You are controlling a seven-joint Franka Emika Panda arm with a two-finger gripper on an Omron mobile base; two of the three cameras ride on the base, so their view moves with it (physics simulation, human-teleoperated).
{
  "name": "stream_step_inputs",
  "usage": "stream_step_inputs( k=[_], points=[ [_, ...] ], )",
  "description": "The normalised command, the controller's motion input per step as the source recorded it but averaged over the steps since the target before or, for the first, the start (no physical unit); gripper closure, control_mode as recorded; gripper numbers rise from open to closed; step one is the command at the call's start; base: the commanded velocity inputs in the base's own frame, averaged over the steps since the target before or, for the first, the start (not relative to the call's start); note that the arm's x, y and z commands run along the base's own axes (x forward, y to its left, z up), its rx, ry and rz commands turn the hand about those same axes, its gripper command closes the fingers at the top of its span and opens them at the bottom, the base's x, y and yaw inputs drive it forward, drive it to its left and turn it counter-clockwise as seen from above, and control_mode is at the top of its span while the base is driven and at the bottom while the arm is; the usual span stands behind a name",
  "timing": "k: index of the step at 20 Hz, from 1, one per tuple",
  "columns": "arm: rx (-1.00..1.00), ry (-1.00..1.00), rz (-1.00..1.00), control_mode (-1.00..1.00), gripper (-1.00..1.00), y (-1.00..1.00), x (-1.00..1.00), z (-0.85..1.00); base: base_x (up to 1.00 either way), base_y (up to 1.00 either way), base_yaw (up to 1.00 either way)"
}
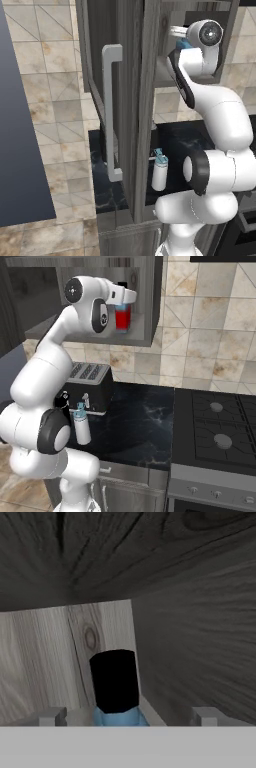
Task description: Sort all alcoholic drinks to one cabinet, and non-alcoholic drinks to the other.
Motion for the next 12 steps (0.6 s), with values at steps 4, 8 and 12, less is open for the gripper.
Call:
stream_step_inputs(
  k=[4, 8, 12],
  points=[
    [0.00, -0.02, 0.00, -1.00, -1.00, 0.10, -0.26, 0.04, 0.00, 0.00, 0.00],
    [0.00, 0.00, 0.00, -1.00, -1.00, 0.14, -0.54, 0.00, 0.00, 0.00, 0.00],
    [0.00, 0.00, -0.01, -1.00, -1.00, 0.17, -0.63, 0.00, 0.00, 0.00, 0.00]
  ],
)
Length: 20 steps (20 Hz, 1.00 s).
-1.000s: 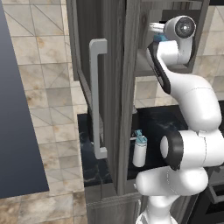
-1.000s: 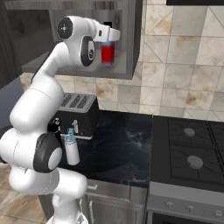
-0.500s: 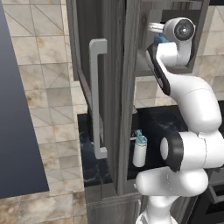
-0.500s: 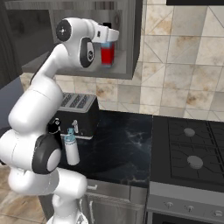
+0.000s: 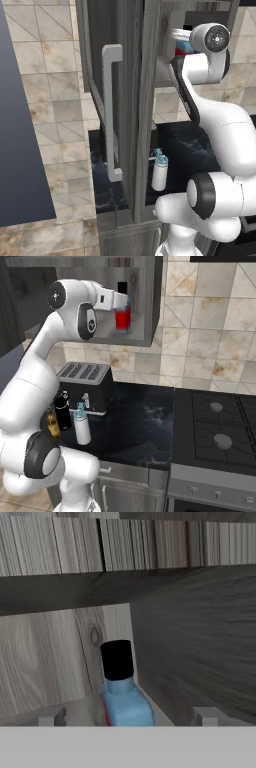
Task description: Sort all alcoholic drinks to one cabinet, and non-alcoholic drinks to the other.
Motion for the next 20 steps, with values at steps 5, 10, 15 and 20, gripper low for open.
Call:
stream_step_inputs(
  k=[5, 10, 15, 20],
  points=[
    [0.00, 0.00, -0.01, -1.00, -1.00, 0.22, -0.71, 0.00, 0.00, 0.00, 0.00],
    [0.00, 0.04, 0.00, -1.00, -1.00, 0.23, -0.72, 0.00, 0.00, 0.00, 0.00],
    [0.00, 0.10, 0.01, -1.00, -1.00, 0.20, -0.62, -0.08, 0.00, 0.00, 0.00],
    [0.00, 0.12, 0.04, -1.00, -1.00, 0.25, -0.59, -0.16, 0.00, 0.00, 0.00]
  ],
)
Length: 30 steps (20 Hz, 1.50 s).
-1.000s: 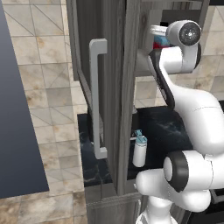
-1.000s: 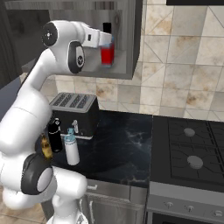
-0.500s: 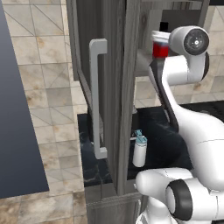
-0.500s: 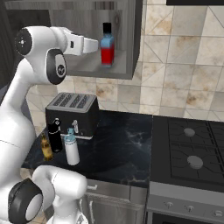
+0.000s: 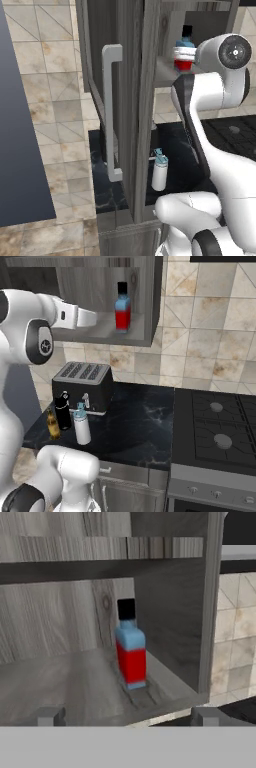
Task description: Sort all alcoholic drinks to one cabinet, and non-alcoholic drinks to the other.
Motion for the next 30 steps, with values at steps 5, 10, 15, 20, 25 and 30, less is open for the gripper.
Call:
stream_step_inputs(
  k=[5, 10, 15, 20, 25, 30],
  points=[
    [0.00, 0.12, 0.05, -1.00, -1.00, 0.31, -0.55, -0.25, 0.00, 0.00, 0.00],
    [0.00, 0.12, 0.00, -1.00, -1.00, 0.35, -0.34, -0.30, 0.00, 0.00, 0.00],
    [0.00, 0.09, 0.00, -1.00, -1.00, 0.36, -0.37, -0.35, 0.00, 0.00, 0.00],
    [0.00, 0.10, 0.00, -1.00, -1.00, 0.36, -0.41, -0.37, 0.00, 0.00, 0.00],
    [0.00, 0.10, 0.00, -1.00, -1.00, 0.27, -0.39, -0.35, 0.00, 0.00, 0.00],
    [0.00, 0.11, 0.00, -1.00, -1.00, 0.20, -0.34, -0.32, 0.00, 0.00, 0.00]
  ],
)
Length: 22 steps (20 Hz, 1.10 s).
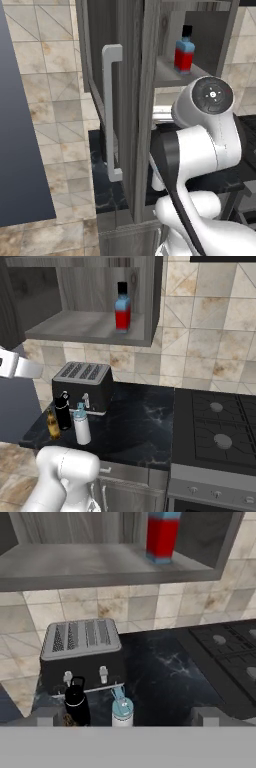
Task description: Sort all alcoholic drinks to one cabinet, and non-alcoholic drinks to the other.
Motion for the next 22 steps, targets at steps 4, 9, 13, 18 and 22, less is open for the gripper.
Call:
stream_step_inputs(
  k=[4, 9, 13, 18, 22],
  points=[
    [0.00, 0.11, 0.00, -1.00, -1.00, 0.08, -0.20, -0.40, 0.00, 0.00, 0.00],
    [0.01, 0.07, 0.02, -1.00, -1.00, 0.00, -0.07, -0.43, 0.00, 0.00, 0.00],
    [0.00, 0.04, 0.03, -1.00, -1.00, -0.01, -0.07, -0.46, 0.00, 0.00, 0.00],
    [0.00, 0.04, 0.03, -1.00, -1.00, 0.01, -0.11, -0.47, 0.00, 0.00, 0.00],
    [0.00, 0.07, 0.05, -1.00, -1.00, 0.10, -0.12, -0.36, 0.00, 0.00, 0.00]
  ],
)
